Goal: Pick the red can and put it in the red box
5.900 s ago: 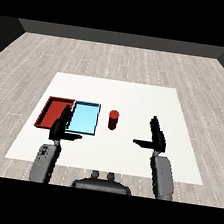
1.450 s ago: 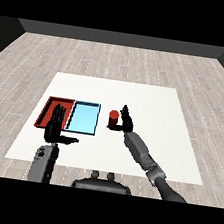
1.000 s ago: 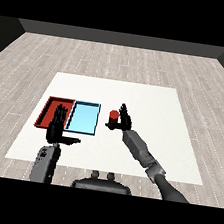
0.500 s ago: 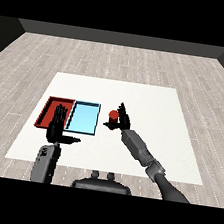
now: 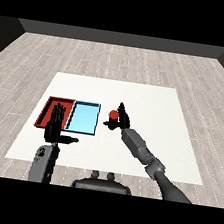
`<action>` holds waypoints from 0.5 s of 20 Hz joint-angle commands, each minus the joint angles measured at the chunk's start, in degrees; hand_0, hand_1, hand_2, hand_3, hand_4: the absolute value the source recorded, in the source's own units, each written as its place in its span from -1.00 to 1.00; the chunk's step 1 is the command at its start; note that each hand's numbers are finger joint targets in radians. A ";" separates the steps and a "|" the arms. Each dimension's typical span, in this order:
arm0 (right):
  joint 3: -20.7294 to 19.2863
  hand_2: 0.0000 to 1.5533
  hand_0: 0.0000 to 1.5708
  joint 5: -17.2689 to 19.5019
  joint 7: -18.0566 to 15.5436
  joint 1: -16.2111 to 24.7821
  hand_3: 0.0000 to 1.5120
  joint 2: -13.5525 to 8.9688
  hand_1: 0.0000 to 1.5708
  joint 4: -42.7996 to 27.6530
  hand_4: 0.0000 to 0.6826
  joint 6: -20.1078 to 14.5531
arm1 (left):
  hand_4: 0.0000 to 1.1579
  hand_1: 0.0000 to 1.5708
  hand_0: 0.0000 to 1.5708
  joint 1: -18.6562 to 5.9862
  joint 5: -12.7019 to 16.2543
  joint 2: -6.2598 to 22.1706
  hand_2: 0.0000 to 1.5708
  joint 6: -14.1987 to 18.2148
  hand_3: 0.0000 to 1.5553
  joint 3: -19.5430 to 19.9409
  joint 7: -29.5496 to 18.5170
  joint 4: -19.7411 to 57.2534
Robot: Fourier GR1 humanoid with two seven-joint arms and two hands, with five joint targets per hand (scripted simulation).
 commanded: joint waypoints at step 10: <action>6.25 0.89 0.96 -1.13 5.48 -3.82 0.87 0.00 0.96 2.53 0.68 -12.36 | -1.00 -1.00 -1.00 0.27 1.37 0.91 -1.00 -1.31 -1.00 1.28 -0.56 0.55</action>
